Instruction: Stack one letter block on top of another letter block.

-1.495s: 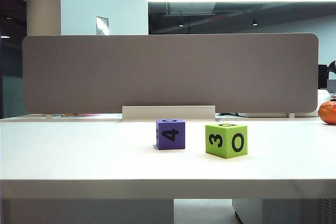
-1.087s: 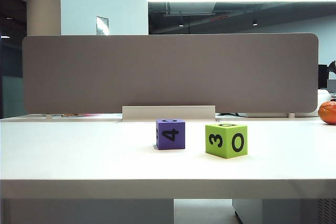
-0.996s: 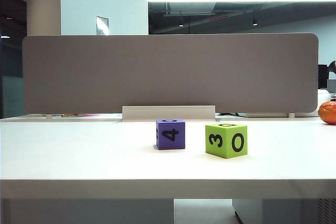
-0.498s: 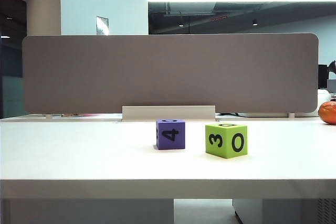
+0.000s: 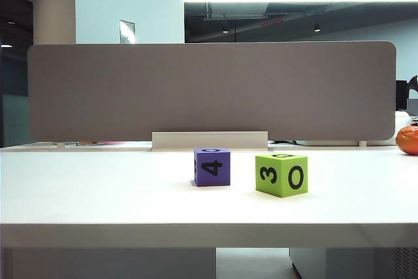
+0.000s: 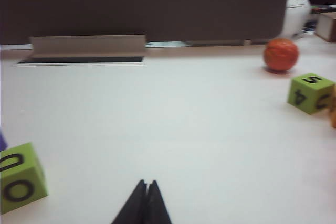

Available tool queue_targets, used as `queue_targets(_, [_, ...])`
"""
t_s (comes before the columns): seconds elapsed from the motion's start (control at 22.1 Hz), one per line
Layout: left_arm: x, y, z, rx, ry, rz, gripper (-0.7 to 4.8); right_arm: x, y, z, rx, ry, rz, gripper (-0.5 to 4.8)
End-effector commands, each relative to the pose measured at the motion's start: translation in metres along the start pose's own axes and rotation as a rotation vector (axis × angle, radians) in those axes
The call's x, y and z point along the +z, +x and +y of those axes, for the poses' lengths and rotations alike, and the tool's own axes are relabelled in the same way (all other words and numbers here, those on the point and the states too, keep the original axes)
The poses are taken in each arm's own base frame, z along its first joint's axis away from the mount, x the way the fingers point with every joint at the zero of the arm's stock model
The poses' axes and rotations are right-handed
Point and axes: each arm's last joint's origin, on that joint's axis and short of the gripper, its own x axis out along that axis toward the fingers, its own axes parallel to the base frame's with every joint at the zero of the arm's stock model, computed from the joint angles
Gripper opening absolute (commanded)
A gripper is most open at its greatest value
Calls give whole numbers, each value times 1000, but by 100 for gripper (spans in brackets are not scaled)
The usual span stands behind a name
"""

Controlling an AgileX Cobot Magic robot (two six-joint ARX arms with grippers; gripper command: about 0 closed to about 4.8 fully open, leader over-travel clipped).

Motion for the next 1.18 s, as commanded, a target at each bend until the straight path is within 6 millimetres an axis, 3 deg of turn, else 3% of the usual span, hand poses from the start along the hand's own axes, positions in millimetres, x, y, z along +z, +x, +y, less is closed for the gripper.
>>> queue_targets(0.05, [2,0,-1,-32,5,-15,-6,4,-1,2,66,-3,-23,-6])
queue_targets(0.27, [2,0,-2,-54,4,-14,-6,10,-2,2,68,-3,-32,-6])
queue_targets(0.86, [1,0,-3,-99,4,-1,-6,47,-11,4,73,-9,-82,-6])
queue_targets(1.18, [0,0,-3,-99,0,7,-6,76,4,6,158,-4,3,-6])
